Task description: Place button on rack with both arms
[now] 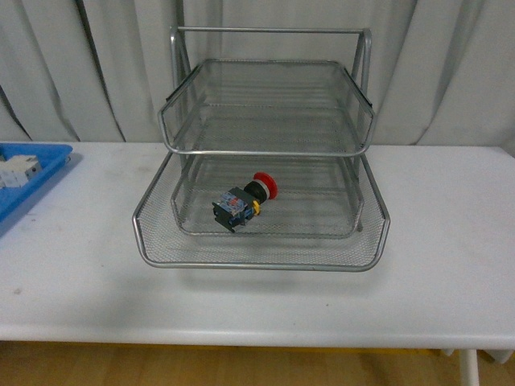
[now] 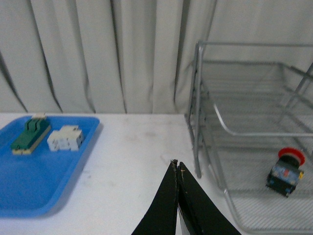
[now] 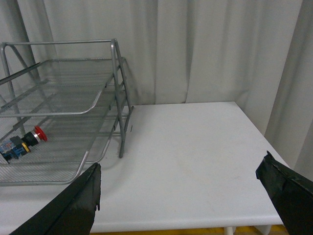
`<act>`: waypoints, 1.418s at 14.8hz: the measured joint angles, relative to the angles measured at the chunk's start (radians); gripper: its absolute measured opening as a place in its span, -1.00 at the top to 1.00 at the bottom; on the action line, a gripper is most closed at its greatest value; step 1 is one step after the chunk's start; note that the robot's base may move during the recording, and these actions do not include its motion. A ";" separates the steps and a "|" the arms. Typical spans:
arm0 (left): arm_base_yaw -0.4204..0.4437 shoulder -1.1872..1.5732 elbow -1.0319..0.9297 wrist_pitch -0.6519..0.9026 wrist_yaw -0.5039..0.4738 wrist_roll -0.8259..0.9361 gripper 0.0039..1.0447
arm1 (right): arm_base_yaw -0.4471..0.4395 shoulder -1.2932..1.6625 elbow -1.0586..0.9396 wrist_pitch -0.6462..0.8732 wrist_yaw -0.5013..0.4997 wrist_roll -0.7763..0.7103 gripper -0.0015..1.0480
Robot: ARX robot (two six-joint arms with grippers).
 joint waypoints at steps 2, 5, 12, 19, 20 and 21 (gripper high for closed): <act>0.029 -0.097 -0.050 -0.098 0.025 0.000 0.97 | 0.000 0.000 0.000 0.000 0.000 0.000 -0.87; 0.118 -0.362 -0.080 -0.315 0.120 -0.001 0.97 | 0.000 0.000 0.000 0.000 0.000 0.000 -0.87; 0.118 -0.666 -0.081 -0.590 0.120 -0.001 0.97 | 0.000 0.000 0.000 0.000 0.000 0.000 -0.87; 0.118 -0.842 -0.081 -0.763 0.120 -0.001 0.97 | 0.000 0.000 0.000 0.000 0.000 0.000 -0.87; 0.118 -0.860 -0.081 -0.783 0.120 -0.001 0.97 | 0.000 0.000 0.000 0.000 0.000 0.000 -0.87; 0.118 -0.875 -0.081 -0.796 0.119 -0.001 0.97 | 0.000 0.000 0.000 0.000 0.000 0.000 -0.87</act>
